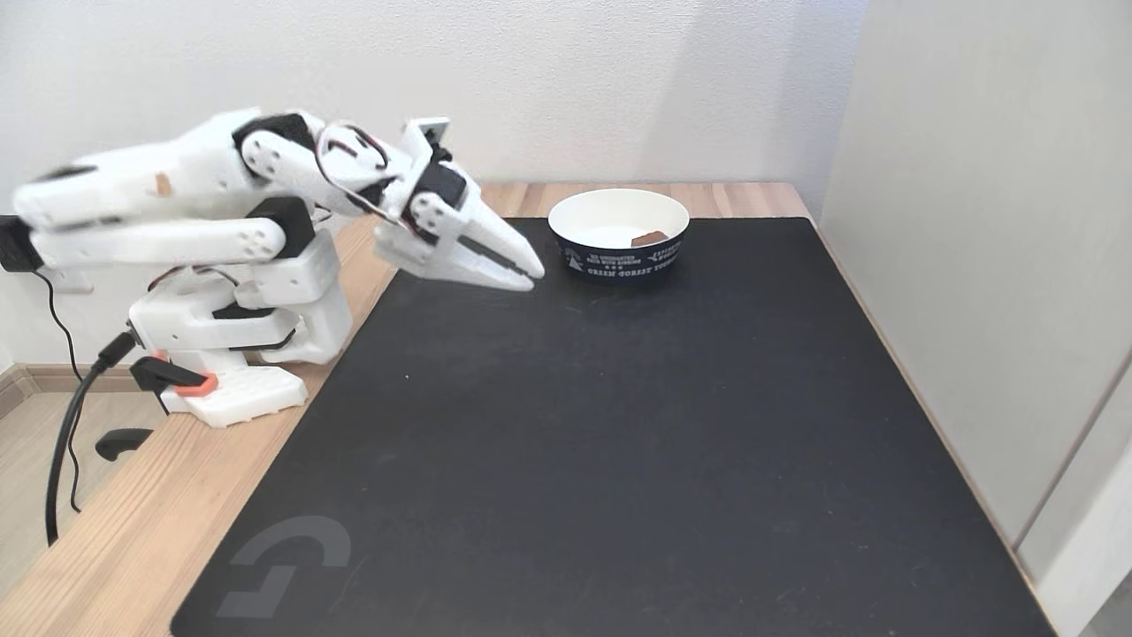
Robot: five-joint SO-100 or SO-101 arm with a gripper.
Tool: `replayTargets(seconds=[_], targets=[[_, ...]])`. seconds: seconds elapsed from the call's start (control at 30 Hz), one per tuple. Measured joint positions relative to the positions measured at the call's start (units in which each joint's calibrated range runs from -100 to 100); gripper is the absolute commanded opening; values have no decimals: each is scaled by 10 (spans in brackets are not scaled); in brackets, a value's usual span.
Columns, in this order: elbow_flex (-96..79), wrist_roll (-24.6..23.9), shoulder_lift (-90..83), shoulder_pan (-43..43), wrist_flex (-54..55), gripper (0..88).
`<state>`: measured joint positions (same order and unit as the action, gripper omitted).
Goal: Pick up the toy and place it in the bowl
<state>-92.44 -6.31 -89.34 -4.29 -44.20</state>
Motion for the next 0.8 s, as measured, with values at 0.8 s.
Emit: replayTargets(seconds=[0.8], targets=[[-60, 53, -95, 22, -111, 23]])
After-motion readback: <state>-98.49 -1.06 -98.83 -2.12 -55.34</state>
